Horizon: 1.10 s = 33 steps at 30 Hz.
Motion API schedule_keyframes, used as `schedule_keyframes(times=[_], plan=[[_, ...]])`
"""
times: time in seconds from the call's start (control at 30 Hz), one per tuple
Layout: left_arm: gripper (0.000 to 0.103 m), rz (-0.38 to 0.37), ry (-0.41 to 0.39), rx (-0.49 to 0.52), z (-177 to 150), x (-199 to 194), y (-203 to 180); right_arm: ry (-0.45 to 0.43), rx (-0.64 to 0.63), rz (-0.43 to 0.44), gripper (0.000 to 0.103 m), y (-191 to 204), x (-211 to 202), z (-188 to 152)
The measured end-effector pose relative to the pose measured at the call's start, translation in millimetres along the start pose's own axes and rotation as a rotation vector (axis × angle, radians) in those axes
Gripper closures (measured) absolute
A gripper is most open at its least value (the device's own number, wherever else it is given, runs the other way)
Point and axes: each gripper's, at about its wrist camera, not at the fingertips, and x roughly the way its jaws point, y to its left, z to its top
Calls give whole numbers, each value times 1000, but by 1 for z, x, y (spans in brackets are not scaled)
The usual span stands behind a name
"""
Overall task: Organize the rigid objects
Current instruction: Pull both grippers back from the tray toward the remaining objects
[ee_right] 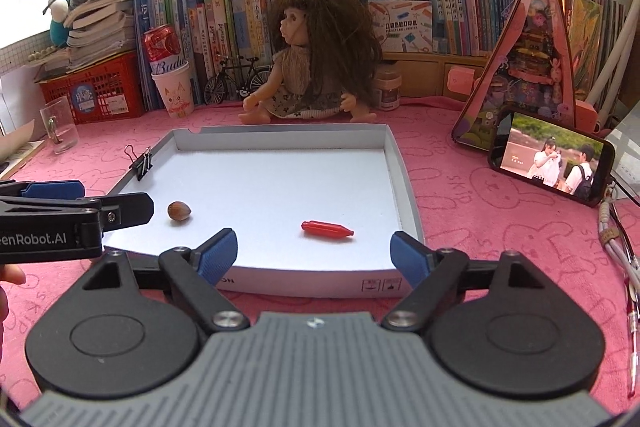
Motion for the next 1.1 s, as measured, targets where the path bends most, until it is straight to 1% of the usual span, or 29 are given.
schedule_keyframes(times=[0.17,0.27,0.3,0.47,0.6,0.67,0.7,0.83,0.93,1.1], plan=[[15,-8,-32,11,-11,-14,2,-21,-4,-8,10,5,-11,-10],[15,-17,-54,23,-18,-21,2,-37,-7,-38,1,7,-16,-15],[15,-23,-56,23,-20,-23,3,-43,-9,-43,0,7,-17,-16],[14,-31,-36,-1,-27,-30,6,-51,1,-42,0,6,-24,-25],[14,-17,-38,12,-34,-35,6,-51,11,-40,0,4,-28,-31],[12,-24,-42,8,-39,-37,7,-54,18,-36,0,4,-29,-35],[9,-30,-43,1,-41,-38,8,-56,20,-35,0,3,-30,-37],[8,-34,-46,-24,-48,-41,12,-70,10,-33,0,4,-34,-45],[7,-22,-45,-25,-54,-42,15,-72,3,-35,0,4,-36,-50],[7,21,-62,0,-66,-46,15,-66,24,-43,0,1,-37,-59]])
